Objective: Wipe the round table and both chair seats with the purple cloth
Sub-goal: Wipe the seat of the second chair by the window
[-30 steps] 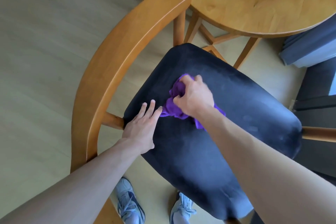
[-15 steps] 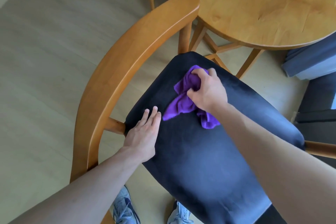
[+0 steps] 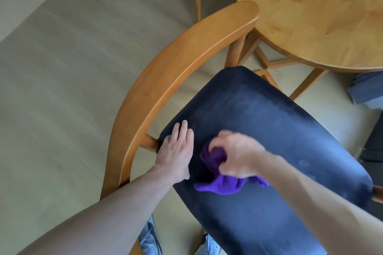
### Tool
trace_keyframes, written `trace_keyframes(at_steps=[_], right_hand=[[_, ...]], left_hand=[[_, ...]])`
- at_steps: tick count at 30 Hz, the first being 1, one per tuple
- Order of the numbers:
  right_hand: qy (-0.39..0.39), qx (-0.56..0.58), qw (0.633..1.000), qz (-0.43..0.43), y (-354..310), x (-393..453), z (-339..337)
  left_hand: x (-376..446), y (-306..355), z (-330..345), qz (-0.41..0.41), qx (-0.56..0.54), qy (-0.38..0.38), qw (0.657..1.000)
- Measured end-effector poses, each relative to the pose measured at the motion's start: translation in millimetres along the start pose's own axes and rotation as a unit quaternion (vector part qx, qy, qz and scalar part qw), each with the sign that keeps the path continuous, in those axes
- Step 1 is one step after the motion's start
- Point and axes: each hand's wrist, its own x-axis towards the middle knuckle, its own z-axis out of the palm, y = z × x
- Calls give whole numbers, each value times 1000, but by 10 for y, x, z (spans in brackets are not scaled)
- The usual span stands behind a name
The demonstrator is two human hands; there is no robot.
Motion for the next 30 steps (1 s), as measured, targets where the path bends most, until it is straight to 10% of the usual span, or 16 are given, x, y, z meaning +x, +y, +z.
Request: trace_keyframes(at_steps=[5,19,30], right_hand=[[277,149,939,137,268,533,-448],[103,-221,970,12,-247,208,133],[224,-55,904,361,1267,-525,-528]], left_hand=[[-13,4,47,-6,-32,14,999],[-9,23,-28,-2,-46,-12,999],[-33,79,-78,0,-20,-12,1000]])
